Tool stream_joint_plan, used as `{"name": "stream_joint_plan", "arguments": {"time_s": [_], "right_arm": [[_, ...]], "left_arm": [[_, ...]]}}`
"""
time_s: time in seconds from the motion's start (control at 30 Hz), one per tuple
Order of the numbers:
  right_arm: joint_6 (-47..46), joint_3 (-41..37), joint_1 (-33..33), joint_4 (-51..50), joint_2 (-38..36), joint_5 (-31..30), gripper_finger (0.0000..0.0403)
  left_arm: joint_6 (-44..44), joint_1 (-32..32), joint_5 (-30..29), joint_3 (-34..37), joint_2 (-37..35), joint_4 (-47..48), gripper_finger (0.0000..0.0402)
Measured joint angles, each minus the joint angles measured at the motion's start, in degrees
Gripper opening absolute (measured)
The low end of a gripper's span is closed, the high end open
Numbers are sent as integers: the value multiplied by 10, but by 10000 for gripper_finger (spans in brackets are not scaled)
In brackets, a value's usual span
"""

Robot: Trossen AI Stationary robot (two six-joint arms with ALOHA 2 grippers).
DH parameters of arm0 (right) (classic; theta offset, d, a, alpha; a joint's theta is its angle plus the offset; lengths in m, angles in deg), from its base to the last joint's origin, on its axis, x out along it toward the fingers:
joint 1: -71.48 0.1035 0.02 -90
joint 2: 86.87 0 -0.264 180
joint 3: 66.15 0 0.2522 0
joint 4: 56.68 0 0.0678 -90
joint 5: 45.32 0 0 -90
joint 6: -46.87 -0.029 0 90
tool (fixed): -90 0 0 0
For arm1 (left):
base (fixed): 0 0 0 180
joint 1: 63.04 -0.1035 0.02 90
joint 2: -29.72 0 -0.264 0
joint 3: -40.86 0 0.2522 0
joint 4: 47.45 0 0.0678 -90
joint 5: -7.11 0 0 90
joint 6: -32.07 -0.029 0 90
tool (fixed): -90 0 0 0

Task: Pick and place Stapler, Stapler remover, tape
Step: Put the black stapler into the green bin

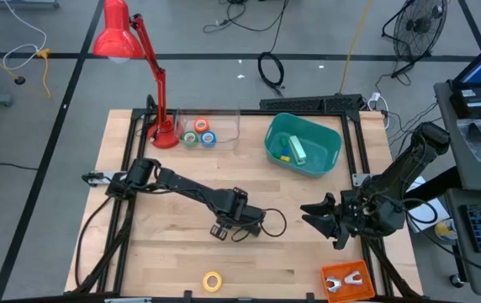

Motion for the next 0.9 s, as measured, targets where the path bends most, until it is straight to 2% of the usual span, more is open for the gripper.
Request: {"name": "stream_joint_plan", "arguments": {"time_s": [0.17, 0.33, 0.53, 0.73, 0.83, 0.9], "right_arm": [[1, 0, 0, -2, 0, 17, 192], [6, 0, 0, -9, 0, 58, 192], [6, 0, 0, -5, 0, 91, 192], [-33, 0, -1, -23, 0, 150, 192], [-69, 0, -1, -69, 0, 151, 192], [-101, 0, -4, -116, 0, 152, 192]], "left_arm": [[122, 1, 53, 0, 0, -8, 166], [199, 2, 101, 0, -1, -13, 124], [238, 13, 175, 0, -9, -13, 124], [263, 31, 145, -1, -60, -18, 124], [279, 29, 142, -1, -92, -24, 124], [293, 24, 162, -1, -116, -39, 124]]}}
